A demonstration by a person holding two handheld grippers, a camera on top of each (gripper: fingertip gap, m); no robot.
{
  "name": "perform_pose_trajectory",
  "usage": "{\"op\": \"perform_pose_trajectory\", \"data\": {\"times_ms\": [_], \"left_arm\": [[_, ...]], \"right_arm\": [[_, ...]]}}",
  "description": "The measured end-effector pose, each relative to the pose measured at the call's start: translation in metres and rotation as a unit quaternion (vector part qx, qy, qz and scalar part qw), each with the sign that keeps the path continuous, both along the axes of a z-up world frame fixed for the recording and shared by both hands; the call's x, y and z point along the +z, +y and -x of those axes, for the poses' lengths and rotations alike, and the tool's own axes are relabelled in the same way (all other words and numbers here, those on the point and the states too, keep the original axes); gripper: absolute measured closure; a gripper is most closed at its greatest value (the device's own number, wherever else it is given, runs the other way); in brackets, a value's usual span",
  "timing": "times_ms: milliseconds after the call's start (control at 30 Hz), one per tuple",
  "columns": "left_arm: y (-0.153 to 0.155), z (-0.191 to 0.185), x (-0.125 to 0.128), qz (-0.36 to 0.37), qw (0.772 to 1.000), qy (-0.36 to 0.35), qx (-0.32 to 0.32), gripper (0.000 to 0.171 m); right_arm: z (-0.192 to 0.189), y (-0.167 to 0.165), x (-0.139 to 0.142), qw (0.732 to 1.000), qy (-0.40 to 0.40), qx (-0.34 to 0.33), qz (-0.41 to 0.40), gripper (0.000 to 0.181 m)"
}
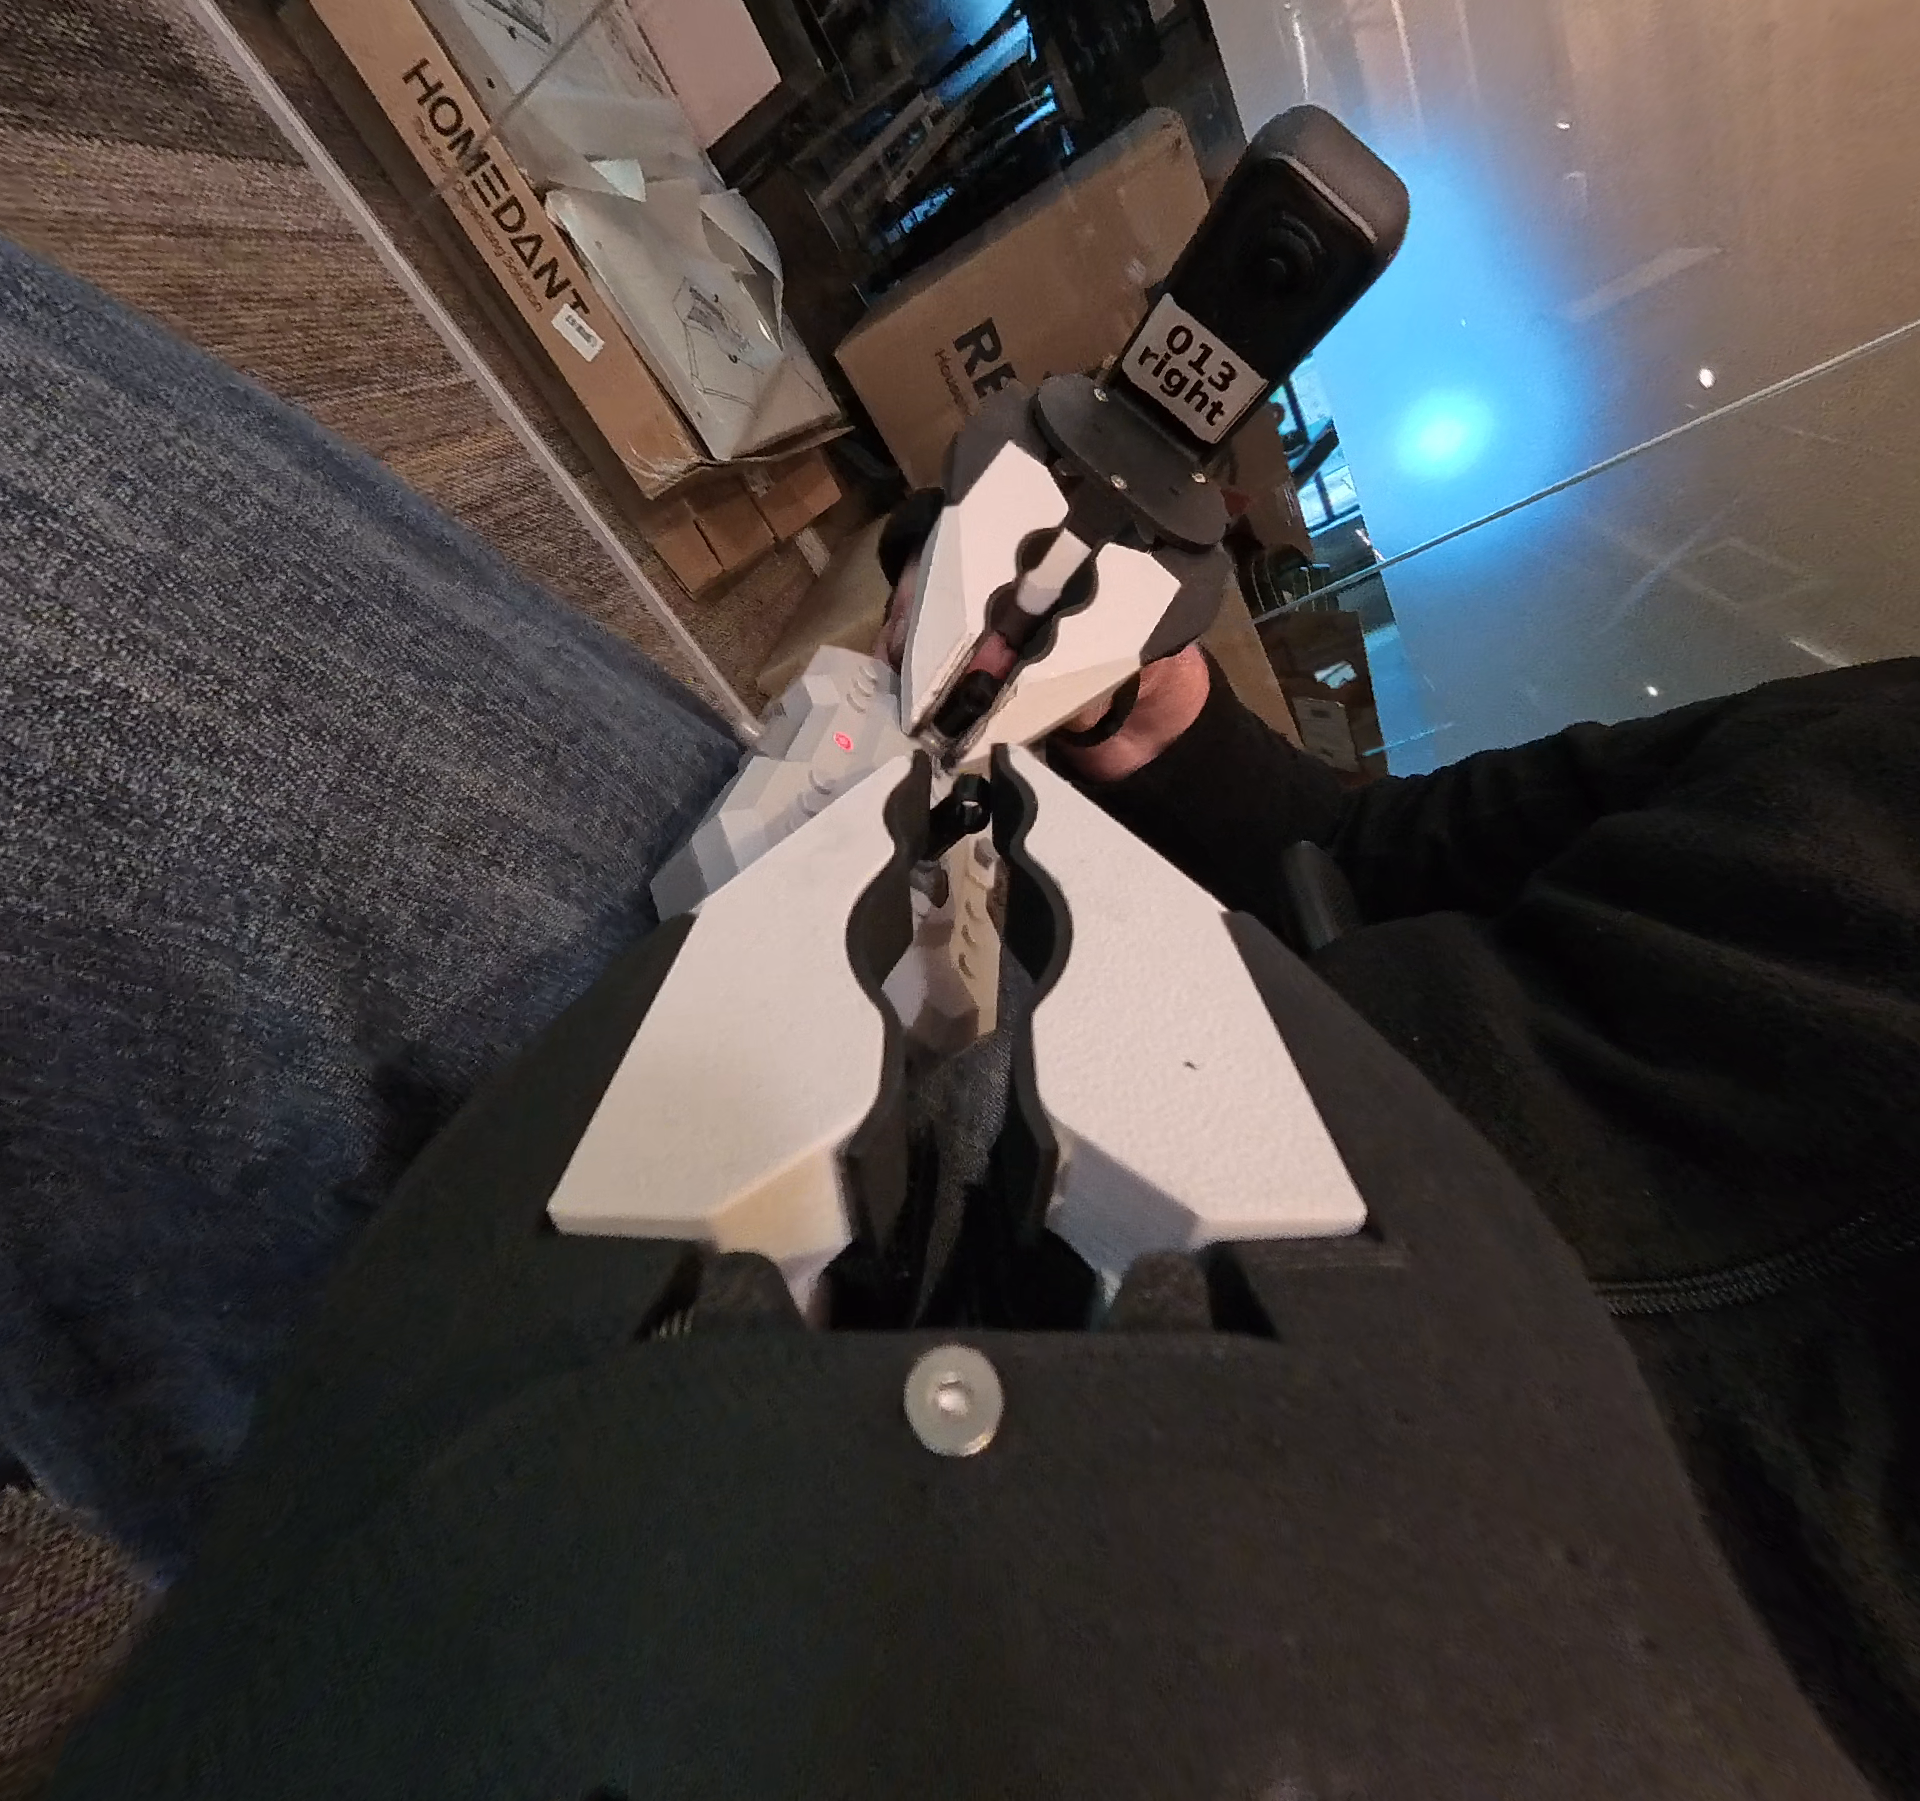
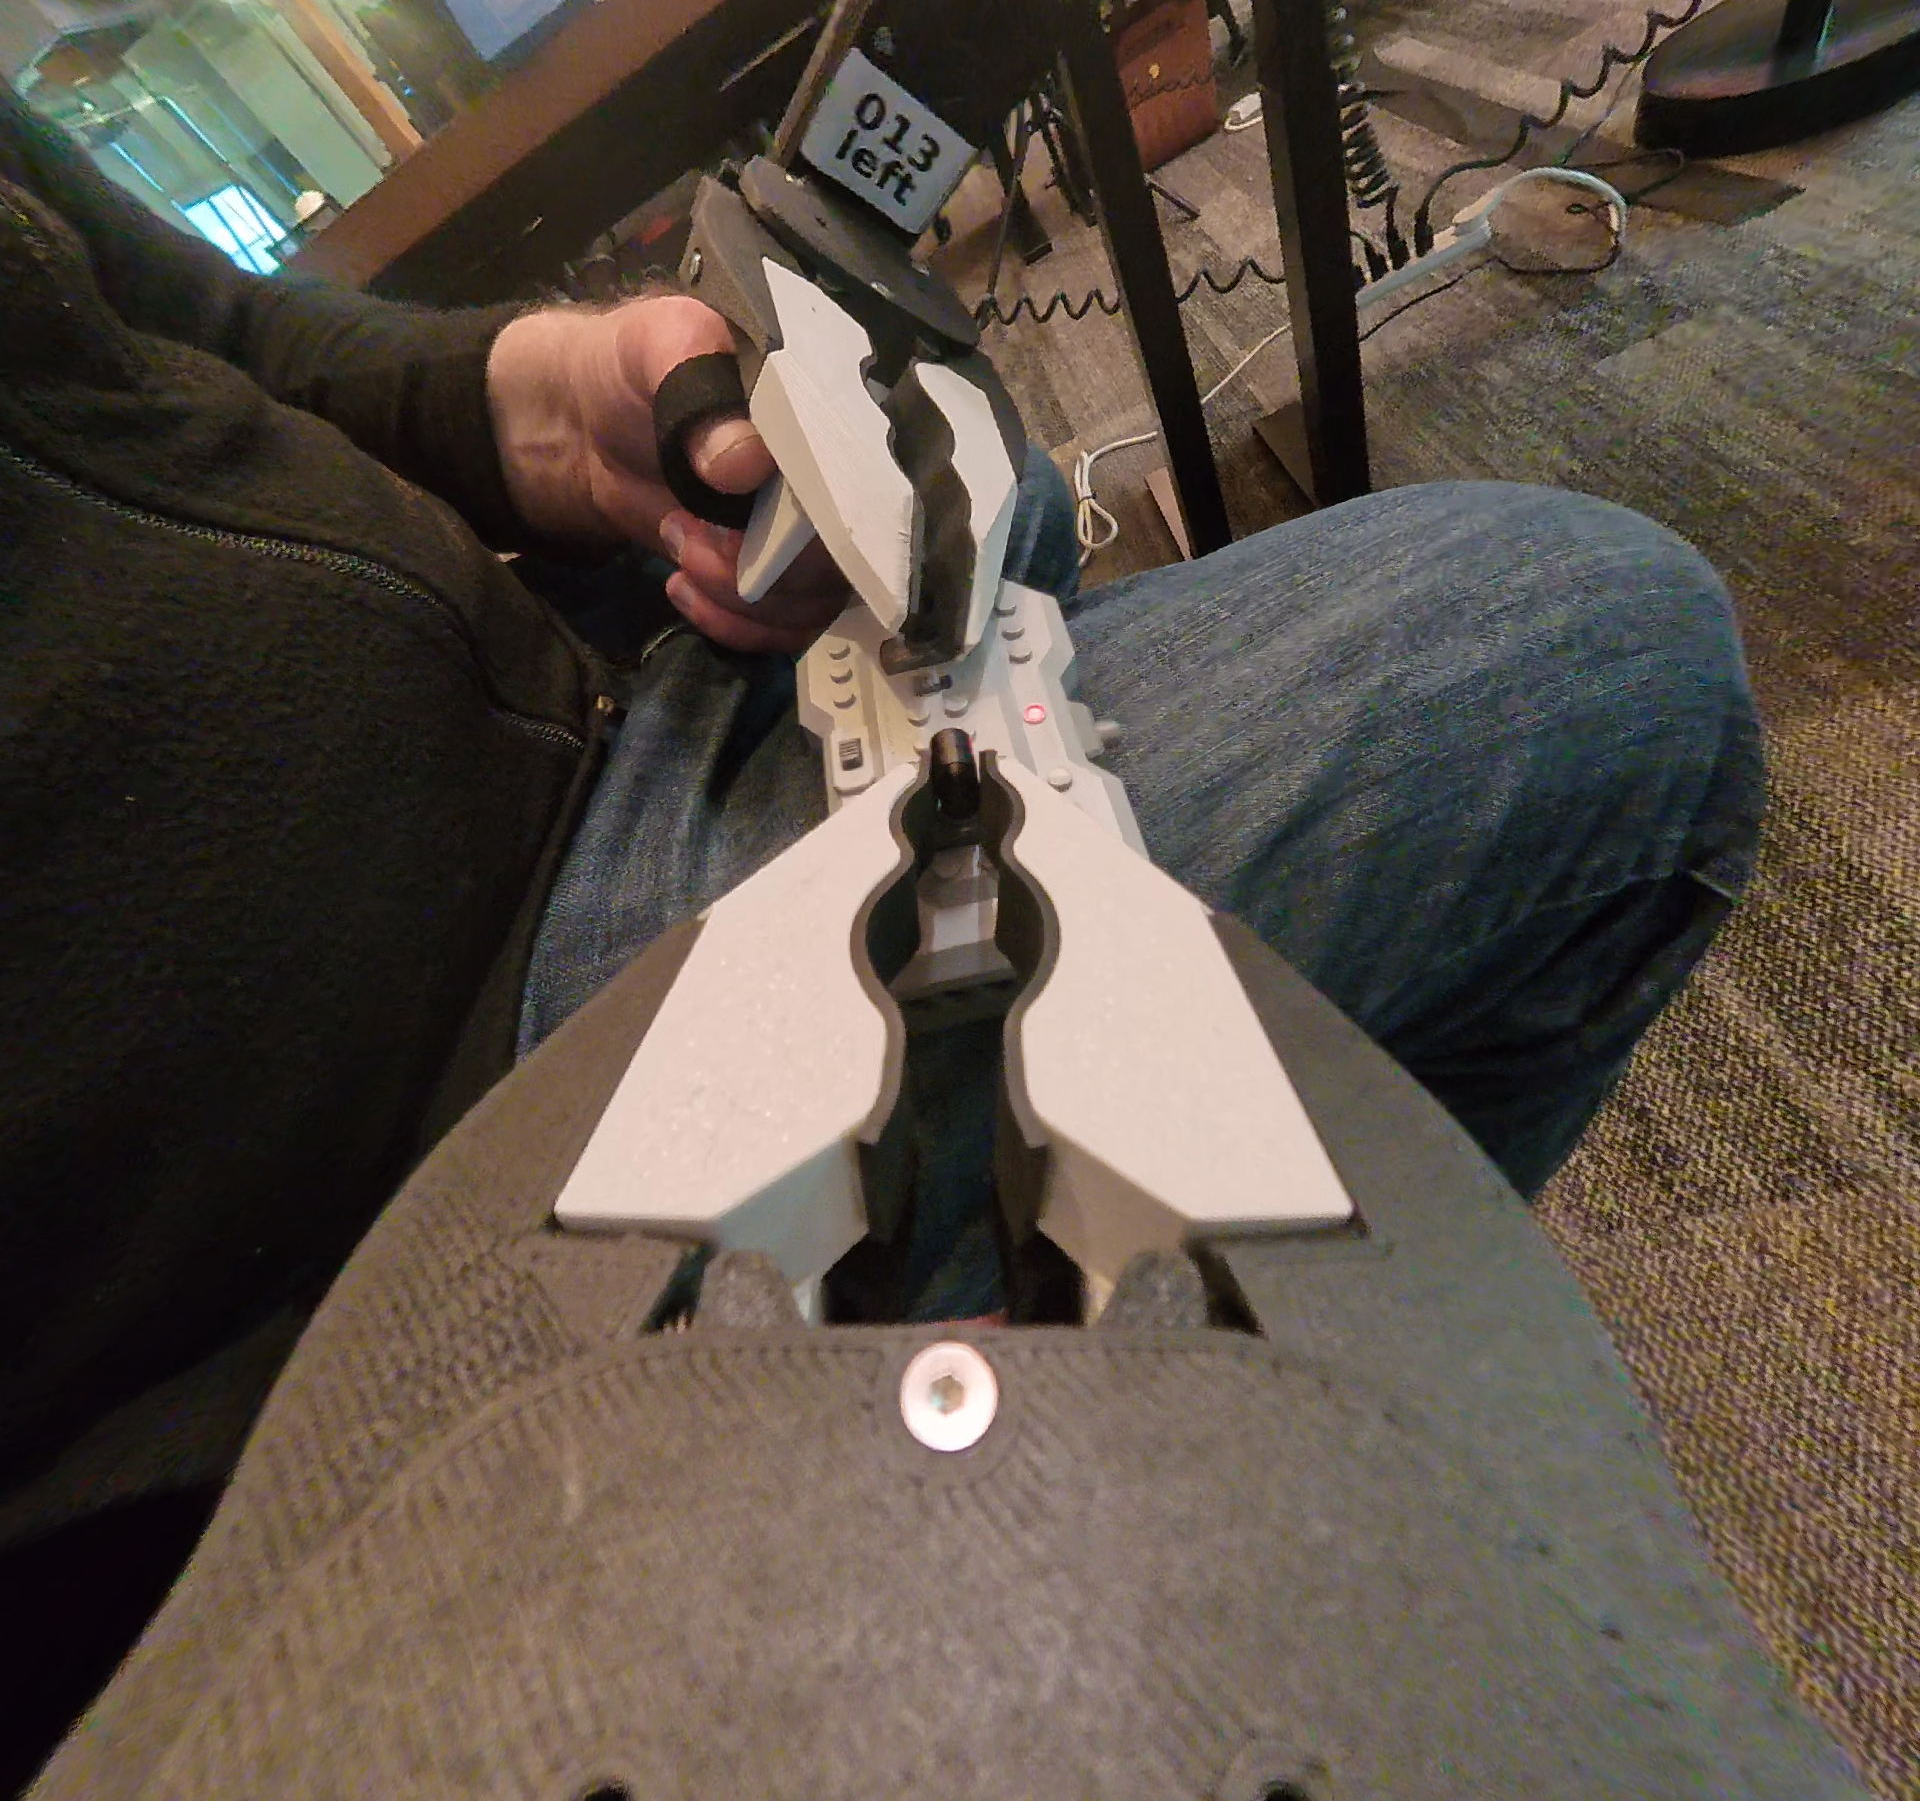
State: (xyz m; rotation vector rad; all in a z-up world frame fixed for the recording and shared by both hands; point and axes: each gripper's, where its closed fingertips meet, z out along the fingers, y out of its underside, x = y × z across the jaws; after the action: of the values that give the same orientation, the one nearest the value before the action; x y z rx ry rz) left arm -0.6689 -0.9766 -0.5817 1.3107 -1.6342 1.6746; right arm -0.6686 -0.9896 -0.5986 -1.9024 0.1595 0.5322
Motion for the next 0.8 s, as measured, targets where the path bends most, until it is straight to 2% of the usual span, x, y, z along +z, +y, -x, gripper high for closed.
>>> {"op": "perform_pose_trajectory", "data": {"times_ms": [400, 633, 800], "left_arm": [[0.029, 0.009, 0.003, -0.007, 0.999, -0.016, 0.044, 0.163], [0.056, 0.012, -0.001, 0.011, 0.997, 0.025, 0.079, 0.164], [0.073, 0.017, -0.002, 0.01, 0.995, 0.027, 0.1, 0.164]], "right_arm": [[0.006, 0.029, 0.0, 0.999, -0.012, 0.031, 0.0, 0.175], [0.01, 0.056, -0.003, 0.996, 0.065, 0.058, 0.018, 0.175], [0.014, 0.073, -0.004, 0.995, 0.055, 0.077, 0.018, 0.175]]}}
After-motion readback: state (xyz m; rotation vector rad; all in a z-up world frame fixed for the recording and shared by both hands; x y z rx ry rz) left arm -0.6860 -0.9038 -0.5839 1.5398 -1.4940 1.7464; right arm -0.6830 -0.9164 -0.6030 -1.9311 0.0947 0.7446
